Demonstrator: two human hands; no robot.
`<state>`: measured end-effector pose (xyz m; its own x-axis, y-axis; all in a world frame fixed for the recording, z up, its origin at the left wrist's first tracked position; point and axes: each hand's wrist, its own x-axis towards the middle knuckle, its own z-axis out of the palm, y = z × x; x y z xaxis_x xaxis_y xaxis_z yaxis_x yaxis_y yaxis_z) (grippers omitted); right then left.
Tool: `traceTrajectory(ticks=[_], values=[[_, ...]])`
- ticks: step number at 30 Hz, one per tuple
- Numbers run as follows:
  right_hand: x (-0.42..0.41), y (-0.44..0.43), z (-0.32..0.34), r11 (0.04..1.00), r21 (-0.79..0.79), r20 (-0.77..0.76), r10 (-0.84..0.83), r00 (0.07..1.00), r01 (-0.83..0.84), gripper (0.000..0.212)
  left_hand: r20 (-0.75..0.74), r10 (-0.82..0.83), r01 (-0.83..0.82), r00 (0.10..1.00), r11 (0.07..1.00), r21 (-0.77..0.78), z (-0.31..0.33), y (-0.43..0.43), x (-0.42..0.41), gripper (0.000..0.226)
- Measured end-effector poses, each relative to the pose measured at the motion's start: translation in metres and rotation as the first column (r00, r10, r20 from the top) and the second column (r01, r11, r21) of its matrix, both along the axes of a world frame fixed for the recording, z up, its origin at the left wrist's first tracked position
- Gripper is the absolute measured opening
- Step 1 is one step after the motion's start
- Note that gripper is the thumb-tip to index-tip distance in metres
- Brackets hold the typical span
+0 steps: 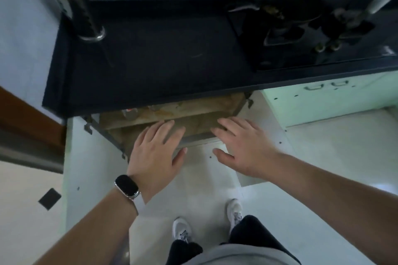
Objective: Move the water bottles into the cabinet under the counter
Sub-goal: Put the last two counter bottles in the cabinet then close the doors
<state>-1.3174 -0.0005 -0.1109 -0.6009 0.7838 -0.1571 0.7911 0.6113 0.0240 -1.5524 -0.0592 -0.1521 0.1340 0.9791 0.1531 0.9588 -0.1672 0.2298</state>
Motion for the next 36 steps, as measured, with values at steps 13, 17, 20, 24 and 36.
traceTrajectory(ticks=[13, 17, 20, 24, 36], values=[[0.182, -0.044, 0.058, 0.934, 0.159, -0.213, -0.285, 0.935, 0.321, 0.046, -0.127, -0.348, 0.358, 0.929, 0.932, 0.059, 0.067, 0.046, 0.173, 0.05], [0.27, -0.054, 0.062, 0.891, 0.185, -0.284, -0.356, 0.89, 0.415, 0.047, -0.121, -0.41, 0.42, 0.904, 0.904, 0.078, 0.083, 0.052, 0.262, 0.049], [0.338, -0.062, 0.066, 0.851, 0.211, -0.322, -0.404, 0.856, 0.481, 0.048, -0.114, -0.473, 0.484, 0.874, 0.868, 0.109, 0.093, 0.055, 0.332, 0.051], [0.429, -0.078, 0.068, 0.802, 0.215, -0.337, -0.475, 0.813, 0.557, 0.05, -0.119, -0.56, 0.573, 0.82, 0.802, 0.168, 0.1, 0.062, 0.426, 0.051], [0.607, -0.117, 0.089, 0.628, 0.274, -0.369, -0.631, 0.683, 0.728, 0.051, -0.21, -0.734, 0.763, 0.646, 0.608, 0.219, 0.123, 0.079, 0.628, 0.048]])
